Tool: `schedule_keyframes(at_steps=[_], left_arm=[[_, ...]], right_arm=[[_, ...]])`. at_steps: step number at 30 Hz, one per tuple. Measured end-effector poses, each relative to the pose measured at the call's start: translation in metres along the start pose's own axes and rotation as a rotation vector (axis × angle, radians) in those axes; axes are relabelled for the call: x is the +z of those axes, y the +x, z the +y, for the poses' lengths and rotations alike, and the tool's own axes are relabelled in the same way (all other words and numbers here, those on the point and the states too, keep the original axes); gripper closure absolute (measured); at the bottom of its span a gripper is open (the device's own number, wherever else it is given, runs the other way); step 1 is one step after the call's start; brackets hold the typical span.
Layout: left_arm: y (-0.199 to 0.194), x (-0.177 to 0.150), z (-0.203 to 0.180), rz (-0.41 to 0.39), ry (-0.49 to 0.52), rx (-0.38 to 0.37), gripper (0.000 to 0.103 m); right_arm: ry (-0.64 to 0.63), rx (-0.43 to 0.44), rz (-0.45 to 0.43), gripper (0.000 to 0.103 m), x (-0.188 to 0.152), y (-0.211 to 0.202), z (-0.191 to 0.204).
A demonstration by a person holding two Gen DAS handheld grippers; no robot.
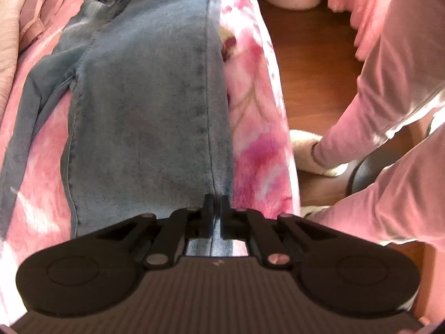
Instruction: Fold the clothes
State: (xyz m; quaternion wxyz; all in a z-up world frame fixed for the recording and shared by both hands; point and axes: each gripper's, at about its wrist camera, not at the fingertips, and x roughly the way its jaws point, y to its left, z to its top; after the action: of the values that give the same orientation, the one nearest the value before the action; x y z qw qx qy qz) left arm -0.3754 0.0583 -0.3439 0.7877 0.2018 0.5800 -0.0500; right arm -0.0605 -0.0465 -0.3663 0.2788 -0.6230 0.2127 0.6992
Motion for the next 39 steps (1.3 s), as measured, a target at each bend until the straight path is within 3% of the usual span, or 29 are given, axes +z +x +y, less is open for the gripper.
schedule_keyframes(at_steps=[2,3,7,9,11,15,20,25,26,27,28,33,37,39], left_arm=[[-0.003,0.000,0.002,0.002,-0.044,0.009,0.102],[-0.005,-0.002,0.000,-0.006,-0.047,0.025,0.101],[-0.005,0.000,-0.003,0.010,-0.064,0.062,0.096],[-0.008,0.005,0.002,0.017,-0.095,0.073,0.090],[-0.011,0.009,0.006,0.003,-0.107,0.075,0.084],[-0.005,0.011,0.006,0.019,-0.077,0.074,0.081],[0.000,0.009,0.010,0.021,-0.117,0.044,0.081],[0.004,0.010,0.013,0.015,-0.125,0.015,0.086],[0.004,0.009,0.014,0.011,-0.125,0.007,0.090],[0.004,0.009,0.014,0.007,-0.117,0.002,0.096],[0.002,0.008,0.014,0.001,-0.102,0.003,0.098],[-0.016,0.008,0.012,-0.033,-0.003,-0.002,0.102],[-0.011,0.006,-0.007,-0.046,0.095,-0.018,0.102],[0.009,0.004,-0.027,-0.028,0.178,0.029,0.101]], right_arm=[[-0.063,0.006,0.047,0.103,-0.012,0.010,0.020],[-0.036,-0.033,0.043,0.103,-0.015,0.008,0.023],[0.220,-0.118,-0.027,0.103,-0.022,-0.020,0.001],[0.213,-0.172,-0.054,0.094,-0.023,-0.030,-0.007],[0.203,-0.226,-0.080,0.070,-0.024,-0.039,-0.015],[0.218,-0.162,-0.077,0.065,-0.031,-0.029,-0.041],[0.464,0.074,-0.170,0.065,-0.043,-0.021,-0.083],[0.674,0.267,-0.250,0.068,-0.060,-0.009,-0.120],[0.725,0.293,-0.261,0.087,-0.065,-0.007,-0.126],[0.762,0.301,-0.267,0.099,-0.069,-0.006,-0.131],[0.756,0.311,-0.265,0.103,-0.069,-0.008,-0.133],[0.650,0.352,-0.286,0.103,-0.066,-0.044,-0.130],[0.552,0.302,-0.175,0.103,-0.062,-0.025,-0.112],[0.502,0.276,-0.118,0.103,-0.060,-0.015,-0.102]])
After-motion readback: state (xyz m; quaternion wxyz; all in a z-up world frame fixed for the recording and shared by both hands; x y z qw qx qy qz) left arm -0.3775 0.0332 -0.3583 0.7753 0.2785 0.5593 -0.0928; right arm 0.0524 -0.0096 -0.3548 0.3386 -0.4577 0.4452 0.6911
